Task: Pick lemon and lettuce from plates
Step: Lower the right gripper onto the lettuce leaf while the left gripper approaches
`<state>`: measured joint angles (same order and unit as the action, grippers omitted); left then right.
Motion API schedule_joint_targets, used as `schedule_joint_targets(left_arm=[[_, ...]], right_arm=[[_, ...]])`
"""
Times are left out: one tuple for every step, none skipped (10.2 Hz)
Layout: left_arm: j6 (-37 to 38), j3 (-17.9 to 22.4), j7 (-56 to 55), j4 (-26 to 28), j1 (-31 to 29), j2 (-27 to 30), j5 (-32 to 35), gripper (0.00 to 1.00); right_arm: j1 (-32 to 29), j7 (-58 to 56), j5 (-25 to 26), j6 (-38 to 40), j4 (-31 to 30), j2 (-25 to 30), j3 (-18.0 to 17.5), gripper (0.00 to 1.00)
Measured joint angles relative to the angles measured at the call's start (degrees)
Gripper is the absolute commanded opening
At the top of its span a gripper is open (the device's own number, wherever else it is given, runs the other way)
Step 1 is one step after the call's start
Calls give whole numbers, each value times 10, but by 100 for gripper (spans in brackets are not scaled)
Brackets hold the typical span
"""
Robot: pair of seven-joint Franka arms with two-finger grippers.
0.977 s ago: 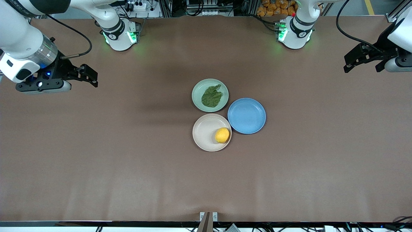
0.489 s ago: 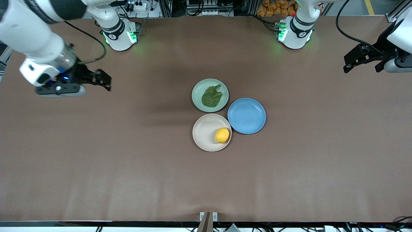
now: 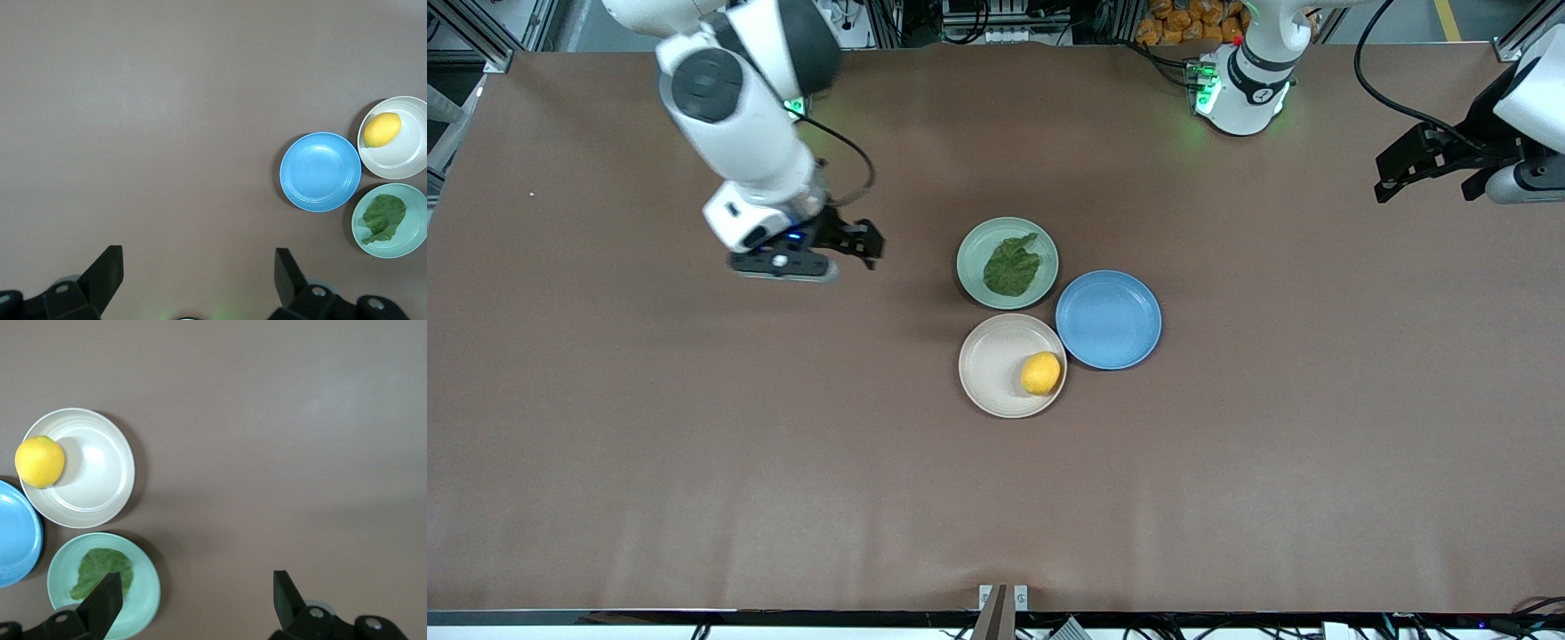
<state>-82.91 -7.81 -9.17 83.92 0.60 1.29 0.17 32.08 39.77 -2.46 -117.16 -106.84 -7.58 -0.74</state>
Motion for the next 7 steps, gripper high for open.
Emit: schedule_joint_targets(left_arm=[[0, 0, 0, 0, 0, -1, 0, 100], [0, 0, 0, 2, 0, -3, 0, 100], [0, -1, 0, 4, 1, -10, 0, 100], [-5, -3, -1, 4, 2, -23, 0, 100], [-14, -6, -6, 5, 5, -40, -1, 100], [-25, -8, -17, 5, 10, -58, -1, 100], [-36, -11, -35, 5, 19, -77, -1, 100]], right_arm=[[13, 40, 2, -25, -1, -24, -14, 100], [28, 90, 12, -50, -2, -49, -28, 100], [51, 140, 29, -74, -3, -74, -35, 100], [79, 184, 40, -101, -3, -97, -37, 100], [107, 219, 53, -127, -2, -120, -37, 100], [131, 248, 85, -149, -2, -141, -38, 100], [153, 282, 126, -169, 0, -161, -38, 100]])
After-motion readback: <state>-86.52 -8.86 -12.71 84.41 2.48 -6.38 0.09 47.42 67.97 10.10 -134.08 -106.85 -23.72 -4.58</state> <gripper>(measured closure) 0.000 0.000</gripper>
